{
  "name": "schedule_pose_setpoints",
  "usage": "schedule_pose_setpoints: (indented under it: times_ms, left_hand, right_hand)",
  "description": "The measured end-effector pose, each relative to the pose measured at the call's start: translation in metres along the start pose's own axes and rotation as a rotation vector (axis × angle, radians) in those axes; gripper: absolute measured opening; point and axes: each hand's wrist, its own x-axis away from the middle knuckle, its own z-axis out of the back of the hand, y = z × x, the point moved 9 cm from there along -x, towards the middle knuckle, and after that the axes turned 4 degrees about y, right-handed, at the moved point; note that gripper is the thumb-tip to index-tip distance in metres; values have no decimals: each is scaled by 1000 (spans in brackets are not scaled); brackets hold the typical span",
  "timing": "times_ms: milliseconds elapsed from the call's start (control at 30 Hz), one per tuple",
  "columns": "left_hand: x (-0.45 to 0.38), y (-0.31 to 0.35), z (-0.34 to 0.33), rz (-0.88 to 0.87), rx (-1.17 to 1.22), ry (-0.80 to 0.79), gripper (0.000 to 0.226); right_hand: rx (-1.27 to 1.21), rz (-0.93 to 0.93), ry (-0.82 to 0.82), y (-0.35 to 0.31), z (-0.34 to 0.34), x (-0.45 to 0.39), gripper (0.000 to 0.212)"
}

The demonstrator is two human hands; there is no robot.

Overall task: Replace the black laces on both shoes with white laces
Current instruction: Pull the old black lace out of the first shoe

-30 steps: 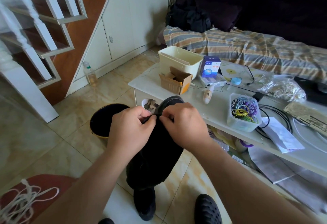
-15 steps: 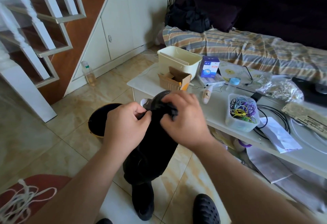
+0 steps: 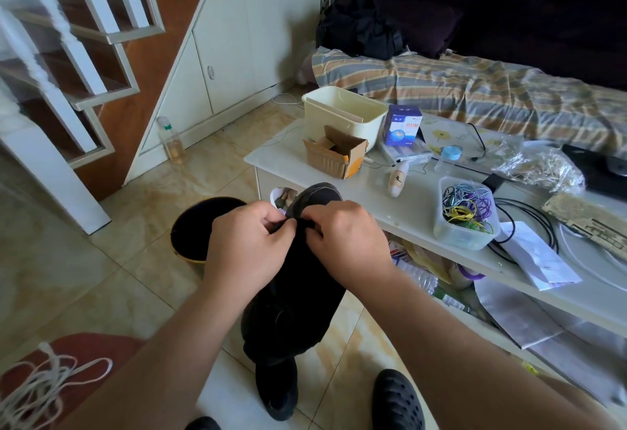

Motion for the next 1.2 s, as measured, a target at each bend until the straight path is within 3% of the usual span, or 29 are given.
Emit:
schedule_pose_setpoints:
  times_ms: [133,233,467,600,667,733,800,867,967,1033,1133,1200]
  left_hand:
    - [4,2,-5,2,-8,-38,21]
    - [3,3,-3,16,-6,-35,19]
    - [-9,-12,19,76,48,56,13]
    - [-17,-25,37,118,56,122,14]
    - [-18,-25,41,112,50,135,15]
    - [-16,-22,40,79,28,134,14]
    - [-11,-16,36,45,4,128,14]
    - [-9,-13,31,30,-3,124,16]
    - [-5,-10,26,11,6,128,18]
    - [-2,-6,22,-34,1,122,19]
    - [2,-4,14,-22,-23,23,10]
    - [2,-9,2,29,-93,-121,30]
  right_hand:
    - [44,-55,170,1,14,3,15]
    - [-3,-125,123,10,19,2,9]
    - [-70,-630,168,113,44,14,11]
    - [-134,-745,87,130,29,24,7]
    - [-185,-729,21,122,20,23,19]
    - [-269,-644,51,97,22,19,34]
    - [-385,-517,100,59,29,16,34]
    - [-397,-407,-11,25,20,15,37]
    - [-298,-455,-221,23,-7,20,33]
    - [-283,-507,-187,39,-8,19,20]
    - [-344,-514,-100,50,-1,16,27]
    - [-347,-439,-44,41,5,15,26]
